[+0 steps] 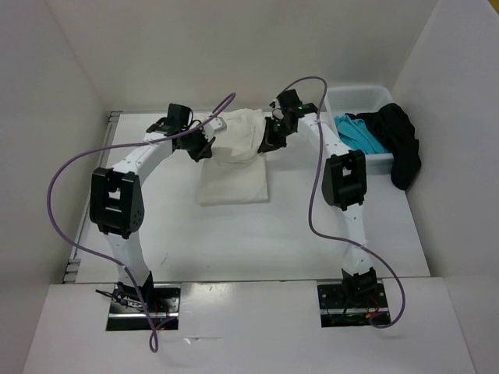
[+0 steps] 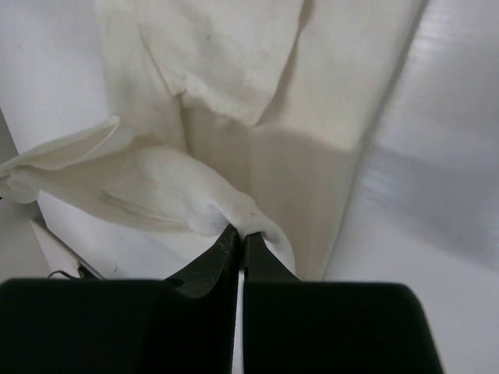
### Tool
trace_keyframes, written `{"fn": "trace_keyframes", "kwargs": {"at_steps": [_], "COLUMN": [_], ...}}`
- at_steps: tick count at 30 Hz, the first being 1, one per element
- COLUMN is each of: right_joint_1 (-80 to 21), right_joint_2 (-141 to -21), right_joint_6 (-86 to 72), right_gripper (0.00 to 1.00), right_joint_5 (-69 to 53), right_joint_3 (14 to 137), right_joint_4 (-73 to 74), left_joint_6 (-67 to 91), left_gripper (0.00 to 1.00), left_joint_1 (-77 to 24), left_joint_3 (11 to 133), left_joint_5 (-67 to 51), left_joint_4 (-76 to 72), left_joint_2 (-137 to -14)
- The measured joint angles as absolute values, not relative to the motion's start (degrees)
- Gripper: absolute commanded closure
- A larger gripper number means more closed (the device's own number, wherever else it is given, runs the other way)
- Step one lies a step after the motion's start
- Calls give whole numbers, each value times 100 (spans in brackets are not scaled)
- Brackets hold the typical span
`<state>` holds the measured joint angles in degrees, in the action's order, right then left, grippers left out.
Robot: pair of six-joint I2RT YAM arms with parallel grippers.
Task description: Fold and stack the t-shirts
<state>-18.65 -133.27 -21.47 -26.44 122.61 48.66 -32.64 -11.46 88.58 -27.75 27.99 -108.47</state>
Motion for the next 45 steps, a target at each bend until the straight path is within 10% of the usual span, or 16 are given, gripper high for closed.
{"fn": "trace_keyframes", "kwargs": {"at_steps": [6,11,24,33,45], "right_joint_1": [-1715,-1608,-1592,-1629,-1914], "right_joint_2": [-14202,-14488,-14418,-12669,-11369], "right_joint_6": [-2119,-2112,-1938,-2106,-2528], "right_gripper": [91,53,59,41,34], "right_joint_5": [-2779,-2934,-2069,-1820,-2108], "right_joint_3": [13045,13172,13594,10567,7712], "right_joint_4": [5234,5374,5426,4484,3251], "left_joint_6": [-3177,-3109,-2801,-2672,-4248], "left_gripper": [100,99,63,31,14], "left_joint_1": [-961,-902,-788,-565,-1103], "left_joint_3": [9142,9144,9314,9461,7397], "left_joint_5": [-2738,-2633,-1966,-1651,-1474], "left_joint_4": [2689,2606,2088,1973,2696], "left_joint_2": [-11345,-11526,-12392,-12414,-9824]}}
